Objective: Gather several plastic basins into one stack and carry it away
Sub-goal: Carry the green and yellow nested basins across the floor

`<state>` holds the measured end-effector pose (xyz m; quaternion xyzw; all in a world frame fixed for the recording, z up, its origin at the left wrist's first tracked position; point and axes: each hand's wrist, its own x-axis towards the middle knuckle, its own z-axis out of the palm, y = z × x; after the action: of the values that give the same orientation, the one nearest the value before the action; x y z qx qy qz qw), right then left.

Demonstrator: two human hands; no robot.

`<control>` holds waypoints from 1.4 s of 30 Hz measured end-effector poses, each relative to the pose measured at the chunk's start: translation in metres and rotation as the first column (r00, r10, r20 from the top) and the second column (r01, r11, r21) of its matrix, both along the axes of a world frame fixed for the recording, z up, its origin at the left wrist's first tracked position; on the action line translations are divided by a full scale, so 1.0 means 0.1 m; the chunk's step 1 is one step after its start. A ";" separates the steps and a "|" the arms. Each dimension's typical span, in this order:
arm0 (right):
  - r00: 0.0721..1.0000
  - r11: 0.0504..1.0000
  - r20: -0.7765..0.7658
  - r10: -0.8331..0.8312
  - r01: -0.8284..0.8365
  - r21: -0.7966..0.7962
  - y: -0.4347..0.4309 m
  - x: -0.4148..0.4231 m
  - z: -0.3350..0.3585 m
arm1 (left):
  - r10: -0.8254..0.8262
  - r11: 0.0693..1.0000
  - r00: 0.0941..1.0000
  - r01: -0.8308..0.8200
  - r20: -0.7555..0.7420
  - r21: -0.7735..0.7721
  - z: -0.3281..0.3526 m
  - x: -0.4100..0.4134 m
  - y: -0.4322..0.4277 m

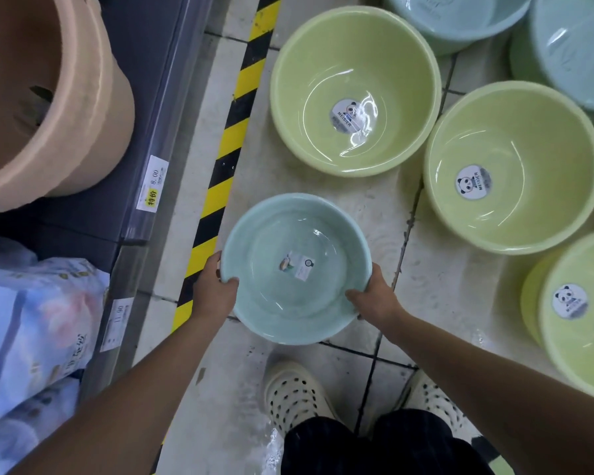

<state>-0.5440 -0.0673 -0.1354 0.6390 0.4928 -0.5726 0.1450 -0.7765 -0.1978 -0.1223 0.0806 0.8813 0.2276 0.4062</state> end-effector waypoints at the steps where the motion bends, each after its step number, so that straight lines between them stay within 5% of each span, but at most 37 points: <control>1: 1.000 1.000 -0.005 -0.015 0.015 0.026 -0.01 0.05 0.00 | -0.005 1.000 1.000 0.005 0.015 0.009 0.00 0.03 0.00; 10: 0.944 0.940 -0.133 -0.303 0.319 0.122 0.13 0.71 0.44 | -0.054 0.986 0.997 0.045 0.053 0.163 0.42 0.47 0.48; 15: 0.888 0.873 -0.128 -0.441 0.458 0.169 0.36 1.30 1.03 | -0.254 0.949 0.964 0.232 0.080 0.214 1.00 0.90 1.04; 21: 0.805 0.775 -0.111 -0.582 0.591 0.222 0.61 2.23 1.85 | -0.454 0.877 0.887 0.427 0.089 0.221 1.71 1.77 1.84; 28: 0.711 0.676 -0.045 -0.702 0.685 0.270 0.73 3.52 2.43 | -0.723 0.688 0.687 0.707 0.072 0.164 2.13 3.06 2.60; 34: 0.640 0.629 0.049 -0.767 0.735 0.253 0.65 4.30 2.39 | -0.845 0.531 0.535 0.837 0.012 0.130 2.07 3.96 2.97; 42: 0.542 0.544 0.083 -0.836 0.800 0.253 0.72 4.65 1.70 | -0.896 0.438 0.439 0.898 -0.062 0.032 1.36 4.41 3.17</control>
<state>-0.0793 0.0042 0.0348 0.8578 0.1699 -0.4603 -0.1530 -0.3359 0.1196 0.0134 0.5511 0.7048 0.0031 0.4467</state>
